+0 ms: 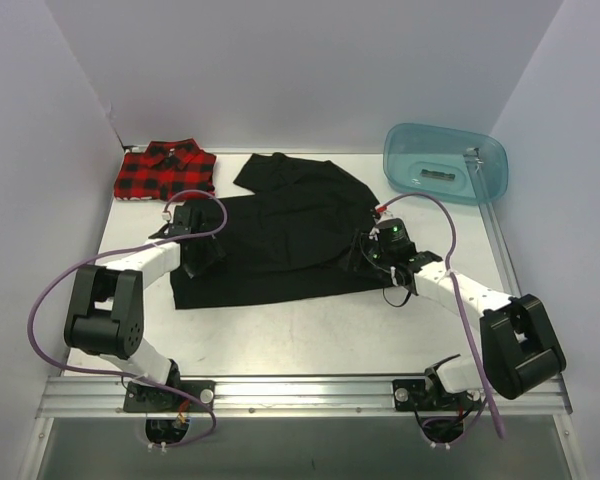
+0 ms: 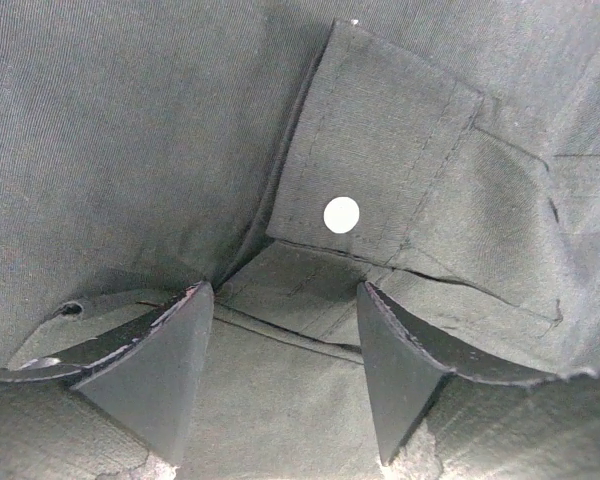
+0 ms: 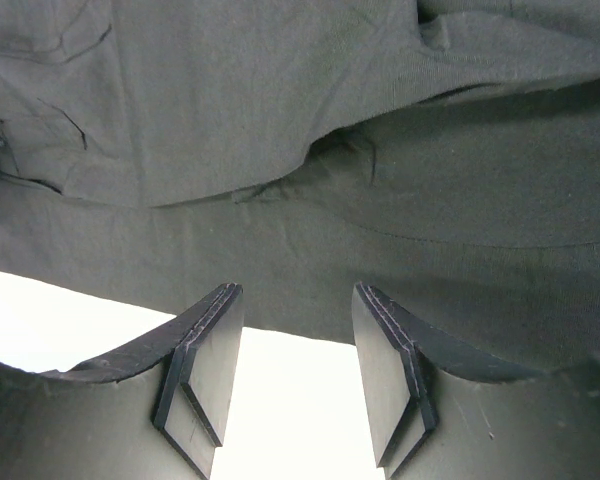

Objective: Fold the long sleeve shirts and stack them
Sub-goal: Fold the shirt

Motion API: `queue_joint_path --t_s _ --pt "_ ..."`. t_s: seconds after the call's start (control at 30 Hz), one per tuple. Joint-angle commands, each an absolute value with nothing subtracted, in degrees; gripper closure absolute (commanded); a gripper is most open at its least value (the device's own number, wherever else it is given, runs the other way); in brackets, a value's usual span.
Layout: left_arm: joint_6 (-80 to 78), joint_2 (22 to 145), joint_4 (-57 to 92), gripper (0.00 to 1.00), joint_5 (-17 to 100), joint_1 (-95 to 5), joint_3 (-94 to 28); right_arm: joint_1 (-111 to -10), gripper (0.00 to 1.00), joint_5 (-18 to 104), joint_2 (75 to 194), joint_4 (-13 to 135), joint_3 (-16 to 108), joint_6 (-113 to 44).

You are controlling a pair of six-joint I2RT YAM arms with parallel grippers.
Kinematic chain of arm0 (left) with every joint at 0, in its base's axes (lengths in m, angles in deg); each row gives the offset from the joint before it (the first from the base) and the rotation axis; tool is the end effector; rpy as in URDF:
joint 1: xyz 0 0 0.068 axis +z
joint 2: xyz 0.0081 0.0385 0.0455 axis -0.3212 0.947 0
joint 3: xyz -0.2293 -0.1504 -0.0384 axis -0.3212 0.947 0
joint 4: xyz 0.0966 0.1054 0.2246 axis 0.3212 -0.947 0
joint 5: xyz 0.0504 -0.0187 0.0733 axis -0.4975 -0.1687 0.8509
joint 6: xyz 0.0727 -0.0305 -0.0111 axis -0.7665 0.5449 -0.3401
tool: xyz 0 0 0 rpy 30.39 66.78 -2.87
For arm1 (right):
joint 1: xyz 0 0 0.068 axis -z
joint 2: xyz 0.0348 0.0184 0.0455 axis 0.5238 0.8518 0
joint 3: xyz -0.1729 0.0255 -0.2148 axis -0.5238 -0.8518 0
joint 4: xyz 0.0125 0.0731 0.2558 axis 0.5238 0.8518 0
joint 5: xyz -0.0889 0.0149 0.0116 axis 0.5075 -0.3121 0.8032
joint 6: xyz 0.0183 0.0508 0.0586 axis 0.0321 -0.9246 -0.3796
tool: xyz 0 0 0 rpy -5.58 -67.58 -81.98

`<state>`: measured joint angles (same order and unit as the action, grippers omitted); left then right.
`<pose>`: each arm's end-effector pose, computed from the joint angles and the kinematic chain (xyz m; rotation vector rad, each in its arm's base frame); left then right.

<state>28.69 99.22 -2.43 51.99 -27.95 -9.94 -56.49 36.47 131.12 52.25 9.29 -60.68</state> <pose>0.3183 -0.0488 0.1357 -0.7512 2.5313 -0.2551 0.2803 0.1483 0.1926 0.0065 2.2093 0.8458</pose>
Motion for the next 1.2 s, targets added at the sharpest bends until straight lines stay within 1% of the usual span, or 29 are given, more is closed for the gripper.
queue_joint_path --t_s 0.0,0.17,0.27,0.3,0.33,0.37,0.4,0.43,0.47,0.57,0.6,0.67,0.7,0.73,0.8,0.83,0.97,1.07,1.17 --pt "29.4 101.3 0.4 0.3 53.9 -28.3 -11.1 -57.0 0.52 35.8 131.4 51.2 8.4 -60.9" --pt "29.8 100.4 0.5 0.24 54.9 -28.5 -10.3 -57.0 0.52 35.5 131.3 51.1 8.3 -61.0" --pt "29.5 100.2 0.4 0.28 54.8 -29.3 -10.5 -57.0 0.52 35.4 131.8 50.7 8.3 -61.0" --pt "29.4 100.1 0.4 0.33 54.8 -29.5 -10.6 -57.0 0.52 35.4 131.7 50.8 8.3 -60.9" --pt "29.5 100.1 0.4 0.36 54.8 -30.1 -10.6 -57.0 0.52 35.8 131.7 50.8 8.2 -60.8" --pt "29.5 100.0 0.4 0.44 54.8 -30.2 -10.6 -57.1 0.52 36.1 131.6 50.7 8.2 -60.9" --pt "29.5 99.9 0.2 0.49 54.6 -30.3 -10.8 -57.0 0.52 36.4 131.6 50.7 8.3 -61.0" --pt "29.5 99.8 0.0 0.5 54.6 -30.6 -11.0 -57.0 0.52 36.8 131.9 50.7 8.4 -61.4" --pt "29.4 99.7 -0.1 0.58 54.5 -30.6 -11.2 -57.0 0.53 37.0 131.9 50.1 8.6 -61.7" --pt "29.2 99.1 -0.3 0.64 53.9 -30.9 -11.9 -57.1 0.53 36.7 133.1 47.8 9.1 -64.3" --pt "29.1 98.7 -0.3 0.69 53.7 -30.8 -12.1 -57.2 0.53 36.6 133.5 47.2 9.4 -65.5" --pt "29.0 98.3 -0.8 0.73 53.8 -30.9 -13.0 -57.4 0.53 36.5 134.4 46.2 10.1 -66.3" --pt "28.4 98.1 -0.8 0.79 53.8 -31.0 -13.3 -57.7 0.53 36.4 134.7 45.8 10.3 -66.5" --pt "28.3 98.0 -0.9 0.81 53.9 -31.0 -13.5 -57.9 0.53 36.4 135.3 45.6 10.4 -66.7" --pt "27.8 98.0 -0.9 0.84 53.9 -31.0 -14.2 -58.4 0.53 36.3 135.7 45.6 10.8 -66.8" --pt "27.7 98.2 -1.3 0.88 53.5 -31.0 -14.4 -58.6 0.53 36.2 135.7 45.6 10.8 -66.6" --pt "28.0 97.5 -3.6 0.88 53.0 -31.8 -15.9 -58.9 0.53 36.3 135.4 46.2 10.9 -66.0" --pt "28.4 96.7 -6.9 0.82 52.5 -32.4 -17.8 -58.8 0.53 36.6 135.0 47.0 11.0 -65.3" --pt "29.1 95.5 -11.2 0.82 52.6 -32.6 -20.4 -58.9 0.53 37.1 134.5 47.8 11.0 -64.8"
